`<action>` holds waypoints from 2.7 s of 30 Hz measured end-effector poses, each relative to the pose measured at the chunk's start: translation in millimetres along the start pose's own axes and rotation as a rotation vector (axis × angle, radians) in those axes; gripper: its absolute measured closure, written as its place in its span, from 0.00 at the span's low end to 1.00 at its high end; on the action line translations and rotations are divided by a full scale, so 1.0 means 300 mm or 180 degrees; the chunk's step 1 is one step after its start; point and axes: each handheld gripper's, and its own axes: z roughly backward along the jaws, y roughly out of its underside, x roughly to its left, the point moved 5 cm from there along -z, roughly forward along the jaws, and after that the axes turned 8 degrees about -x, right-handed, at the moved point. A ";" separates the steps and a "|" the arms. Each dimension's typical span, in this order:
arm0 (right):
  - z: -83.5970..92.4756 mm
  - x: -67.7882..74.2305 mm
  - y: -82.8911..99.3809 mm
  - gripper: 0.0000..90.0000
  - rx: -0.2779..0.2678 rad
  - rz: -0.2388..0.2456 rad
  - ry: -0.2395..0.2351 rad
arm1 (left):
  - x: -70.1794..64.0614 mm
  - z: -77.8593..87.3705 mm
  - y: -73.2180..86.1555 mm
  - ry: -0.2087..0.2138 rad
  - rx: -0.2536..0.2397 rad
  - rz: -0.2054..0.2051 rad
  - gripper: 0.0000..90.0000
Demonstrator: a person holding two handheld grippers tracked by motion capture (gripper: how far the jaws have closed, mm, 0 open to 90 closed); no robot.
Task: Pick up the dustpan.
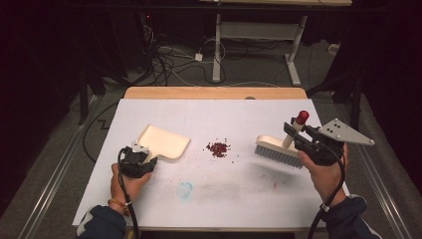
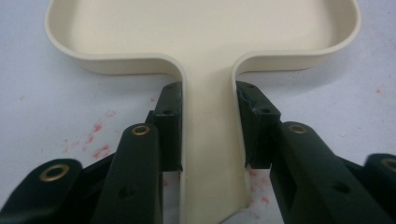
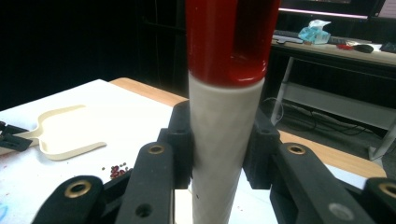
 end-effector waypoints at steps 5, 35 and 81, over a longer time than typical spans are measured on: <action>0.008 -0.010 0.006 0.77 0.0011 -0.0022 0.0027 | 0.005 0.024 -0.014 0.0005 0.0035 -0.0103 0.71; -0.077 -0.036 0.036 0.78 -0.0052 -0.0228 0.0165 | -0.197 0.121 0.005 0.1033 0.0492 -0.0876 0.71; -0.590 0.144 0.064 0.78 0.0182 -0.0002 0.0276 | -0.232 0.102 0.017 0.1081 0.0470 -0.1017 0.71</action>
